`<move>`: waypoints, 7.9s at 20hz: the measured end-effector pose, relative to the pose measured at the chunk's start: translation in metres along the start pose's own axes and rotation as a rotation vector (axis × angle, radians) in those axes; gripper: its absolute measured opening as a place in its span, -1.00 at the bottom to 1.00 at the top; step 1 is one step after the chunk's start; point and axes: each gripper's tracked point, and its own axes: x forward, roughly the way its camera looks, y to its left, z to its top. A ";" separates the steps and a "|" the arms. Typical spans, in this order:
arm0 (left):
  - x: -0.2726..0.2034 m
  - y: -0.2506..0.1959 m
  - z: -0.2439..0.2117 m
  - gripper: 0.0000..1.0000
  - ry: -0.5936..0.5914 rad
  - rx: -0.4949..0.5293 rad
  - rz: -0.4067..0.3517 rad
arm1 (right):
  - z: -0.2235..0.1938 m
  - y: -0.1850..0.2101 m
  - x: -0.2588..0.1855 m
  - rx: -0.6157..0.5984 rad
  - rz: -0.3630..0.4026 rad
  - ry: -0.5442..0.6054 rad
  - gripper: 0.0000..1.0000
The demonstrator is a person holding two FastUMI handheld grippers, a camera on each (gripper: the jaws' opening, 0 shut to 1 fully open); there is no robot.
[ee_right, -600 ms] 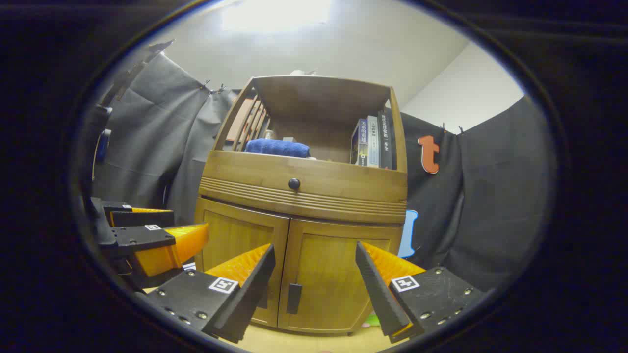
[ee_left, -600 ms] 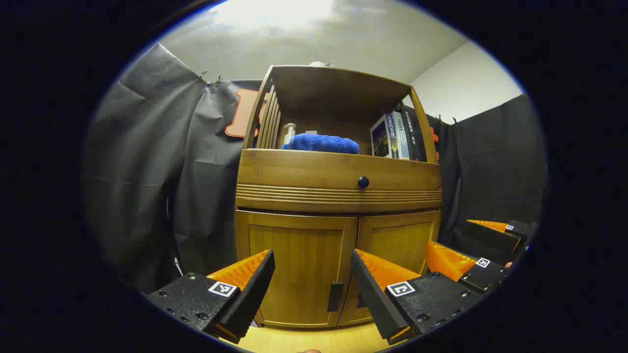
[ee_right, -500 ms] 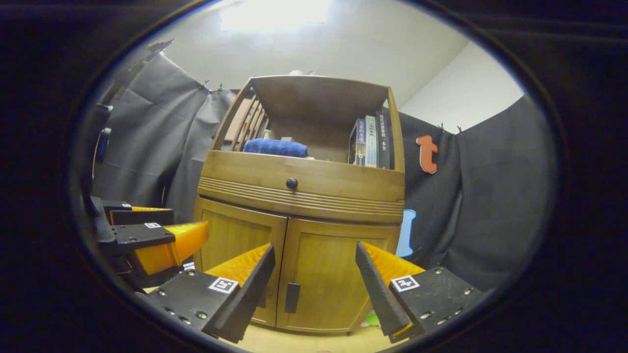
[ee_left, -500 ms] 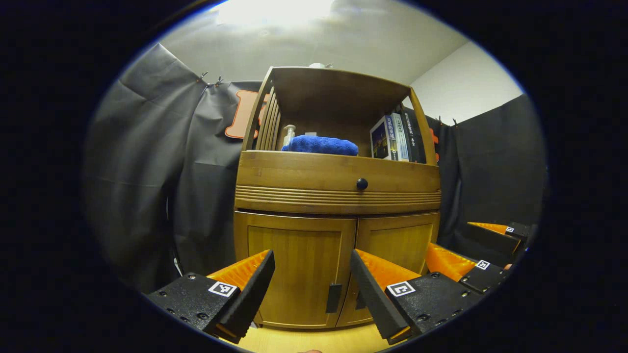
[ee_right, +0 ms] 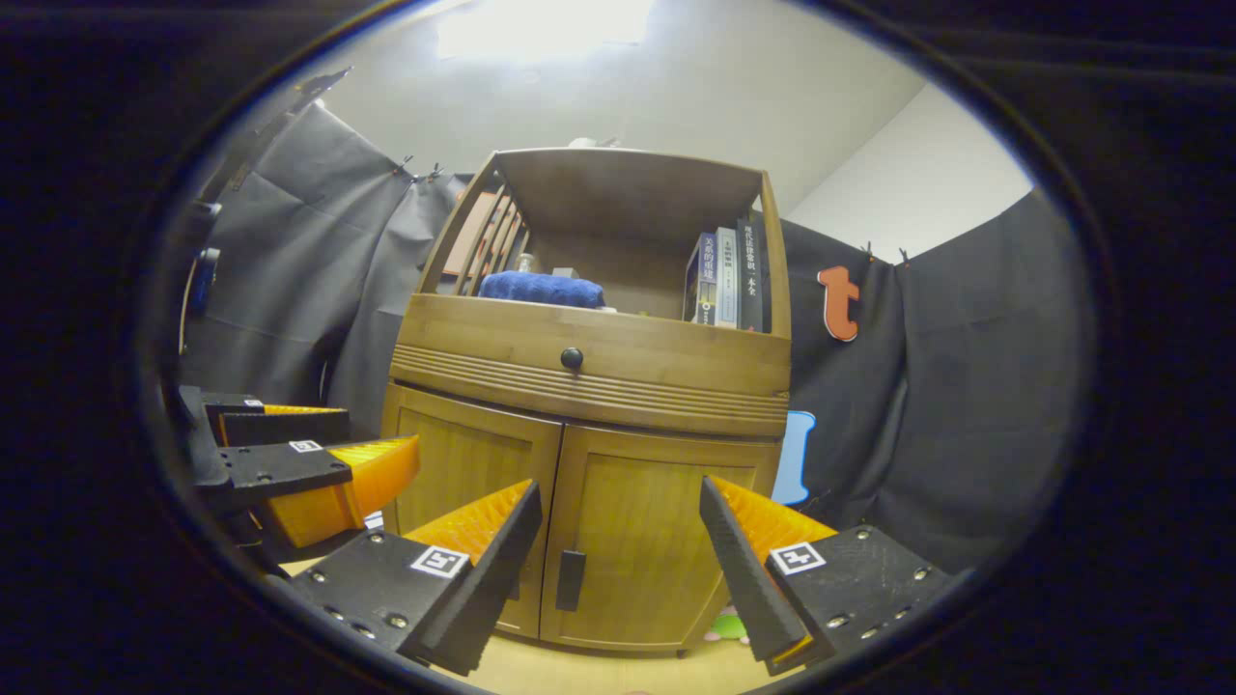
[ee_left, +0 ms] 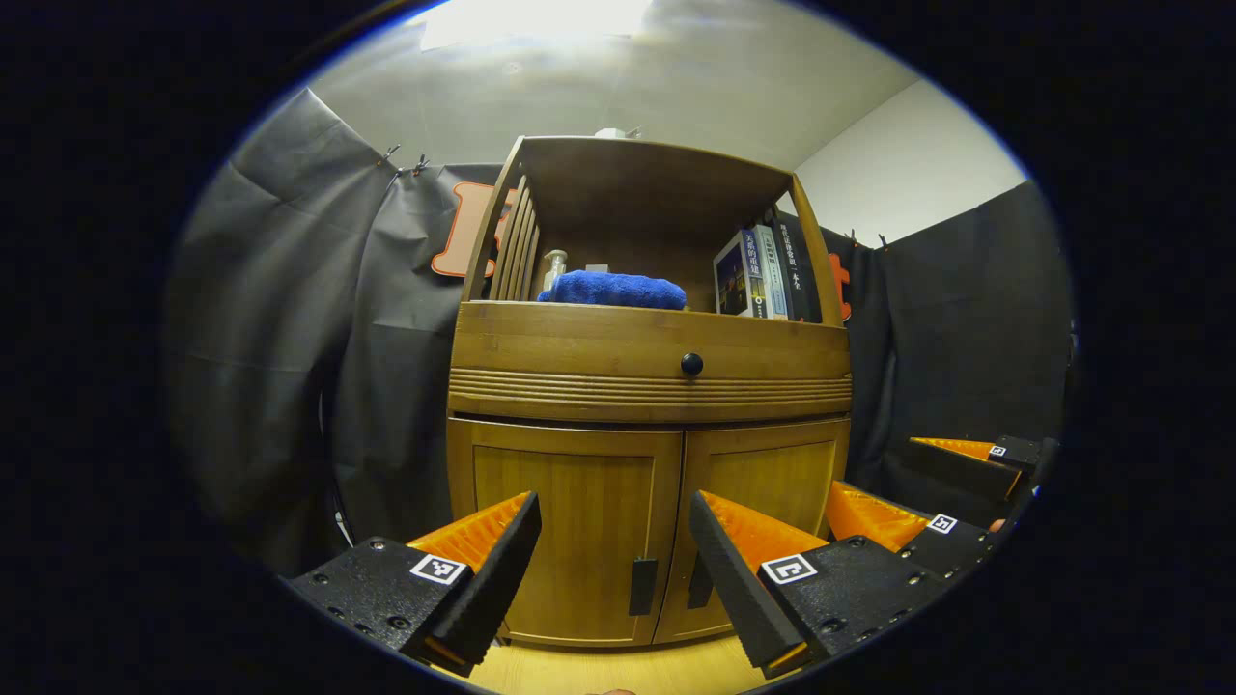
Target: Open the right door of the double-door shoe cabinet with the right hand, and open the left door with the left hand.
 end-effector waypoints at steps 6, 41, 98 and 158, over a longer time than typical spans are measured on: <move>-0.002 -0.009 -0.004 0.90 0.007 -0.005 -0.011 | -0.004 -0.002 -0.004 -0.009 0.010 0.013 0.94; -0.067 0.171 -0.008 0.83 0.056 0.115 0.511 | -0.212 0.066 0.160 0.027 0.052 0.432 0.01; -0.050 -0.015 -0.046 0.91 0.128 0.000 -0.040 | -0.190 -0.083 -0.045 0.122 -0.220 0.434 -0.47; 0.144 -0.019 -0.231 -0.18 0.407 0.021 -0.002 | -0.162 -0.257 -0.142 0.050 -0.685 0.435 -0.61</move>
